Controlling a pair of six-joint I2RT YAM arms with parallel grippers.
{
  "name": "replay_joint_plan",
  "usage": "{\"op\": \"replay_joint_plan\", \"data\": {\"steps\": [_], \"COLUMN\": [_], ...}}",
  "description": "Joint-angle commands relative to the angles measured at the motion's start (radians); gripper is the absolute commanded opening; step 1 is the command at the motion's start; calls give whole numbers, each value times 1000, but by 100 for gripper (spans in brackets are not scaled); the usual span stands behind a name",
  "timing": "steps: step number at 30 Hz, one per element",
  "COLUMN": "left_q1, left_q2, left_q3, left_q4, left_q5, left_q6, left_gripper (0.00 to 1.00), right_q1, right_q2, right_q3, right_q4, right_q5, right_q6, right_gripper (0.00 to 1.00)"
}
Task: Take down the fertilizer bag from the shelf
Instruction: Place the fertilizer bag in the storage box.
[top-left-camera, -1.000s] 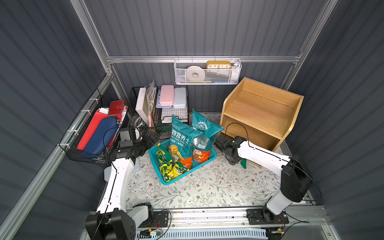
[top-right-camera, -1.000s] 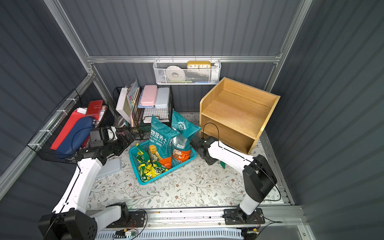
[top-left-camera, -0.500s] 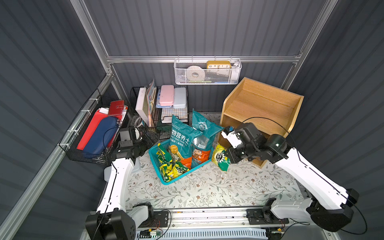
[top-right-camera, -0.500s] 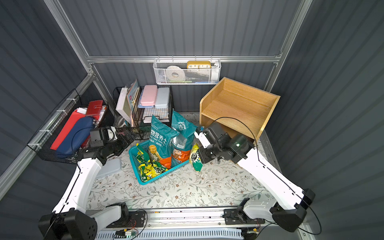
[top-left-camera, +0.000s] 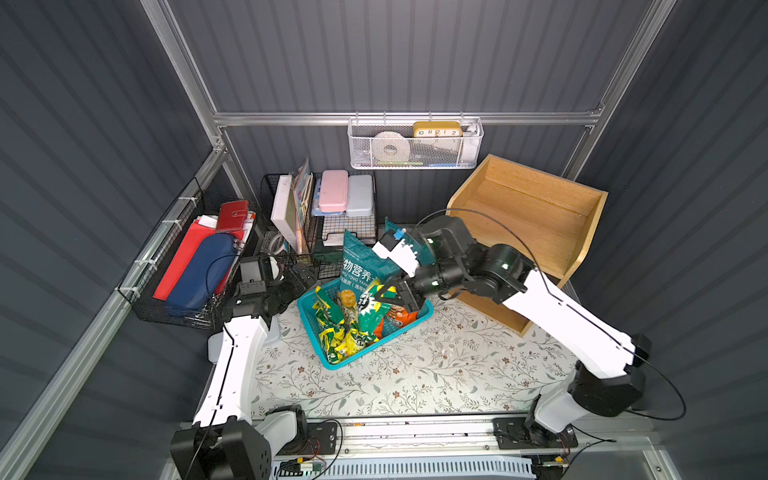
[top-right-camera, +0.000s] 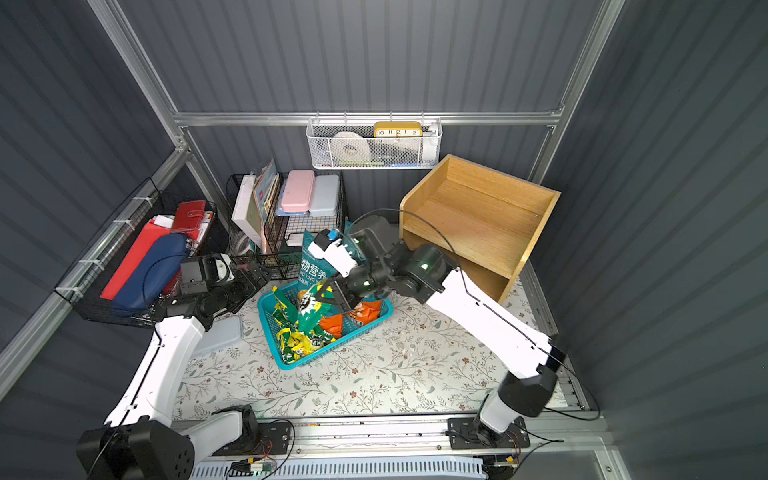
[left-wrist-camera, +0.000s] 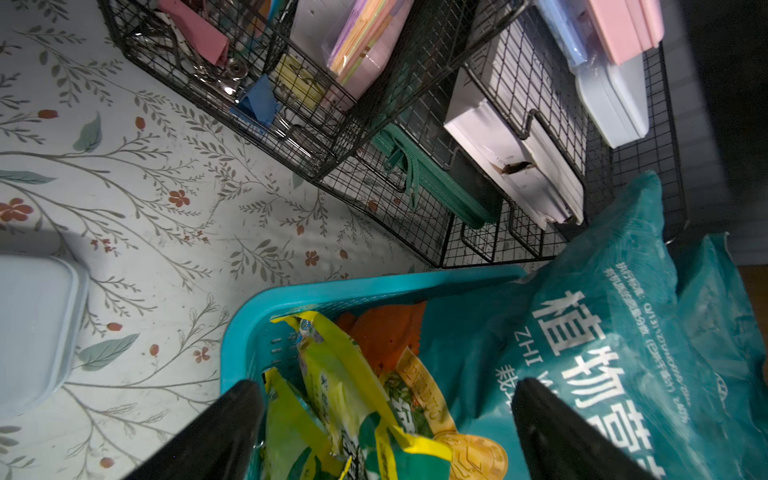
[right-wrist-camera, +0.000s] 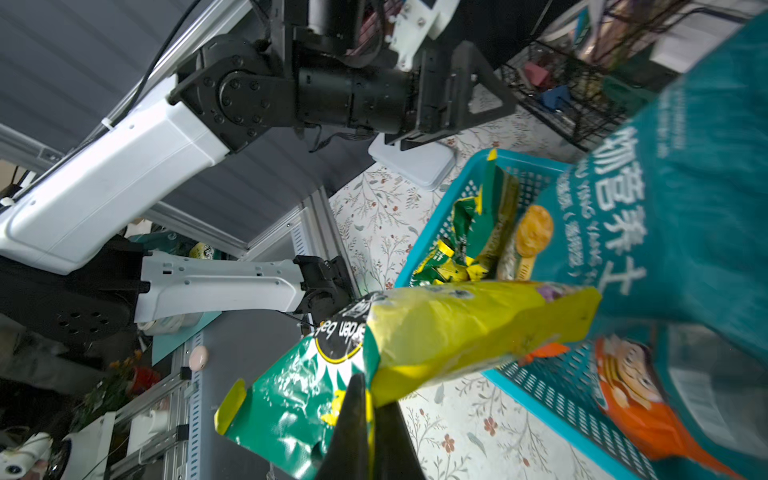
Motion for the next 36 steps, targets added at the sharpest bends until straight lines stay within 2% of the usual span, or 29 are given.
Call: {"op": "replay_joint_plan", "data": {"steps": [1,9,13,15,19,23,28,30,33,36], "left_q1": [-2,2,5,6,7,7,7,6,5,6], "left_q2": [16,24,5,-3,-6,4,0,-10,-25,-35], "left_q3": [2,30,25,25,22,16,14,14,16,13], "left_q4": [-48,-102,-102,-105,-99,-85,-80,-85,-98,-109], "left_q5": [-50,-166,-202,-204,-206,-192,-187,-189,-200,-213], "left_q6": [27,14,0,1,5,-7,-6,-1,11,21], "left_gripper": [100,99,99,99,99,99,99,99,99,99], "right_q1": [18,26,24,22,36,45,33,18,6,7], "right_q2": [83,312,441,462,385,293,344,397,465,456], "right_q3": [115,369,604,648,474,204,19,11,96,166], "right_q4": [31,-101,-327,-398,-347,-127,89,124,68,43], "right_q5": [-133,-271,-196,-168,-171,-199,-177,-173,-173,-151], "right_q6": [-73,-160,-240,-242,-205,-115,-7,26,30,26], "right_gripper": [0,0,0,0,0,0,0,0,0,0]}}
